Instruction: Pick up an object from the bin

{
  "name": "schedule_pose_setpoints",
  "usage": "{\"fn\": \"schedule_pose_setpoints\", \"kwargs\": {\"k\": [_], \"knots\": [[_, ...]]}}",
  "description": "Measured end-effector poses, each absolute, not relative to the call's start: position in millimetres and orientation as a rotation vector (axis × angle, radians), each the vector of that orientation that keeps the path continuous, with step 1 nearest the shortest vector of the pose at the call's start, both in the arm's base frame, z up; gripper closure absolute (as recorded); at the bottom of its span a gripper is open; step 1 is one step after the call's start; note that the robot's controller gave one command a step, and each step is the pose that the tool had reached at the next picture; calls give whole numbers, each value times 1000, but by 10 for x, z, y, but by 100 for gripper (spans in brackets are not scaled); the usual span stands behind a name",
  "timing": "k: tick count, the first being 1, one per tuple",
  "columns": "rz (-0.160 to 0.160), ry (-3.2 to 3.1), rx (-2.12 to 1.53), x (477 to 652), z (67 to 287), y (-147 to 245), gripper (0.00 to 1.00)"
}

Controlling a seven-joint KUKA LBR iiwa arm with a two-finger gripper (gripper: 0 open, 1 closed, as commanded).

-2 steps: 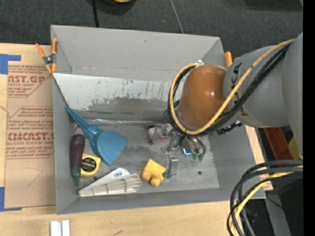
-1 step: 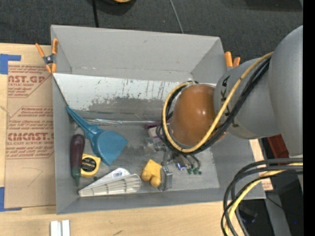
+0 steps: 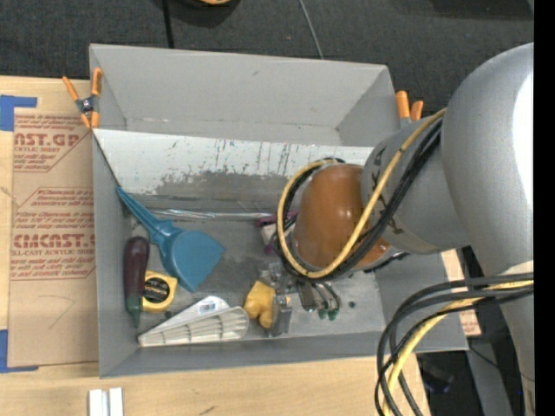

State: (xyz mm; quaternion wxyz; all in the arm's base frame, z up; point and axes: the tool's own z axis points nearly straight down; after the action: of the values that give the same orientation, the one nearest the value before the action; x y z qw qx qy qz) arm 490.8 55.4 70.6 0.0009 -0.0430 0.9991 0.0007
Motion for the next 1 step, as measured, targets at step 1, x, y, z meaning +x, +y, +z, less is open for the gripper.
{"fn": "schedule_pose_setpoints", "kwargs": {"k": [1], "knots": [[2,3137,-135,4909,707,554,100]]}}
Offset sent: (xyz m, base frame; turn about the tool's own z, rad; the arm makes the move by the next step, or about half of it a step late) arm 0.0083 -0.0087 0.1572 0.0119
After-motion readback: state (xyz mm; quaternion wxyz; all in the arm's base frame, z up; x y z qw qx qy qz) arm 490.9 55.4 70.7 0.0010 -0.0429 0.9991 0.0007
